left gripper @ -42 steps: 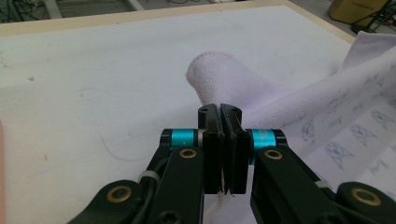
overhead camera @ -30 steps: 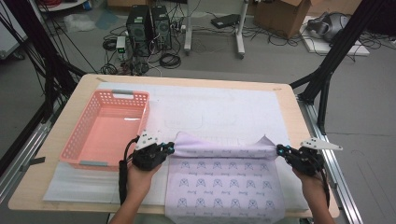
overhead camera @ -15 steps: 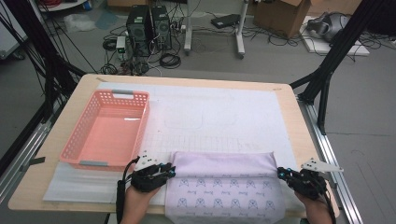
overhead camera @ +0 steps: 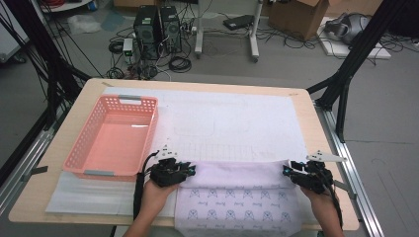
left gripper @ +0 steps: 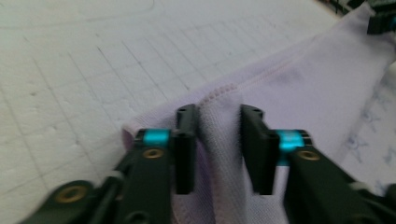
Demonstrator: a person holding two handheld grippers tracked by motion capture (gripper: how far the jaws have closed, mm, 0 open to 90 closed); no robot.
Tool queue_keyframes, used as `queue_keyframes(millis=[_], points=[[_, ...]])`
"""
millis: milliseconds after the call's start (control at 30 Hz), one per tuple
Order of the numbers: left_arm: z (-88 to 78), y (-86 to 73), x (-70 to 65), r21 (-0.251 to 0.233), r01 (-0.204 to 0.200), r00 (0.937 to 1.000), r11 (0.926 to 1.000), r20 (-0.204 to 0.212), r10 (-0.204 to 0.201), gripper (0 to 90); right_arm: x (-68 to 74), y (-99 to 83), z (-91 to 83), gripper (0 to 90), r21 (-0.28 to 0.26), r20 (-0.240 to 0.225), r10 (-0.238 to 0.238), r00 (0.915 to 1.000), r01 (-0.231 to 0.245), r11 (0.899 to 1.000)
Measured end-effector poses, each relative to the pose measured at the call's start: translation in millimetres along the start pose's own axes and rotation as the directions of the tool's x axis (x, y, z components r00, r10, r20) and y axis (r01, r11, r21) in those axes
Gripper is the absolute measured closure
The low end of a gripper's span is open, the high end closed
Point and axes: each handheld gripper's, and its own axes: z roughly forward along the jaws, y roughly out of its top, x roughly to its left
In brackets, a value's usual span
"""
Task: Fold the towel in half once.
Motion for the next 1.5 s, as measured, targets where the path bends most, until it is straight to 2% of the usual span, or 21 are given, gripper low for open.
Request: queue_keyframes(millis=[67, 233, 300, 400, 500, 600, 700, 833, 900, 967, 1033, 1067, 1100, 1133, 1200, 1267, 1367, 1433, 1500], points=[[-5.2, -1.5, -2.8, -0.022, -0.005, 1.0, 0.9997, 0.003, 0.005, 85.0, -0.6, -2.3, -1.7, 86.8, 0.003, -0.007, -0.011, 0.9999, 0.011, 1.0], [-24.9, -6.2, -11.0, -0.074, -0.026, 0.9995, 0.9969, 0.015, 0.027, 85.4, 1.2, -13.7, -22.0, 86.9, -0.053, -0.055, 0.011, 0.9985, -0.014, 0.998], [-31.9, -10.4, -16.5, -0.09, -0.03, 0.9988, 0.9955, 0.036, 0.033, 85.3, 4.8, -18.8, -31.4, 86.8, -0.074, -0.074, -0.001, 0.9972, -0.004, 0.997], [-40.5, -17.4, -22.2, -0.102, -0.029, 0.9969, 0.9944, 0.07, 0.036, 84.8, 9.5, -26.1, -45.2, 86.8, -0.102, -0.099, -0.014, 0.995, 0.003, 0.995], [-48.9, -25.3, -26.1, -0.098, -0.025, 0.9963, 0.9949, 0.08, 0.032, 84.8, 13.2, -35.4, -57.0, 86.9, -0.111, -0.118, -0.017, 0.9928, 0.004, 0.994], [-53.6, -35.1, -30.2, -0.083, -0.018, 0.9954, 0.9964, 0.092, 0.026, 84.8, 17.1, -46.7, -62.7, 86.9, -0.084, -0.132, -0.016, 0.9911, 0.005, 0.996], [-56.7, -43.7, -34.5, -0.059, -0.025, 0.9937, 0.998, 0.108, 0.031, 84.8, 21.2, -57.0, -66.0, 86.9, -0.055, -0.136, -0.032, 0.9903, 0.025, 0.998], [-60.6, -54.1, -41.8, -0.027, -0.04, 0.9898, 0.9989, 0.136, 0.043, 84.8, 27.4, -67.3, -73.0, 87.0, -0.043, -0.138, -0.052, 0.9891, 0.046, 0.998], [-62.8, -56.2, -44.7, -0.022, -0.047, 0.9882, 0.9987, 0.145, 0.05, 84.5, 28.8, -72.6, -74.2, 86.9, -0.011, -0.138, -0.06, 0.9887, 0.059, 0.998], [-63.4, -56.3, -45.0, -0.027, -0.027, 0.9877, 0.9993, 0.153, 0.031, 79.0, 28.8, -77.3, -73.2, 85.9, 0.005, -0.136, -0.067, 0.9884, 0.069, 0.998], [-61.2, -53.1, -41.8, -0.028, -0.005, 0.9911, 0.9996, 0.133, 0.009, 56.3, 28.5, -78.0, -73.5, 72.7, 0.0, -0.119, -0.086, 0.9891, 0.087, 0.996], [-60.3, -50.4, -39.0, -0.035, -0.009, 0.9942, 0.9993, 0.107, 0.013, 48.9, 27.7, -76.7, -74.4, 70.2, -0.014, -0.116, -0.075, 0.9904, 0.074, 0.997], [-59.8, -47.9, -36.3, -0.043, -0.006, 0.9955, 0.9991, 0.094, 0.01, 46.3, 26.4, -74.3, -75.9, 67.5, -0.038, -0.118, -0.067, 0.9907, 0.063, 0.997], [-59.1, -43.2, -31.5, -0.061, 0.01, 0.9967, 0.9981, 0.081, -0.005, 44.3, 25.7, -72.0, -77.2, 65.5, -0.059, -0.112, -0.064, 0.9916, 0.058, 0.997], [-57.7, -36.4, -24.3, -0.087, 0.01, 0.9985, 0.9962, 0.055, -0.005, 42.9, 23.5, -63.8, -79.3, 66.6, -0.11, -0.108, -0.064, 0.9921, 0.052, 0.993], [-55.5, -28.2, -14.7, -0.12, 0.036, 0.9982, 0.9922, 0.052, -0.029, 42.7, 20.5, -53.8, -75.6, 69.6, -0.131, -0.092, -0.068, 0.9934, 0.055, 0.99], [-53.3, -19.9, -6.0, -0.141, 0.03, 0.9993, 0.9895, 0.027, -0.027, 42.7, 13.4, -40.5, -55.9, 72.2, -0.106, -0.059, -0.07, 0.9958, 0.063, 0.992], [-49.5, -17.2, -1.2, -0.145, 0.034, 0.9994, 0.9889, 0.006, -0.034, 42.7, 9.1, -32.6, -36.5, 73.7, -0.076, -0.067, -0.062, 0.9959, 0.056, 0.995], [-42.6, -15.2, 4.2, -0.127, 0.036, 0.9992, 0.9913, -0.012, -0.038, 42.7, 8.3, -27.0, -20.0, 76.1, -0.05, -0.077, -0.065, 0.9949, 0.061, 0.997]])
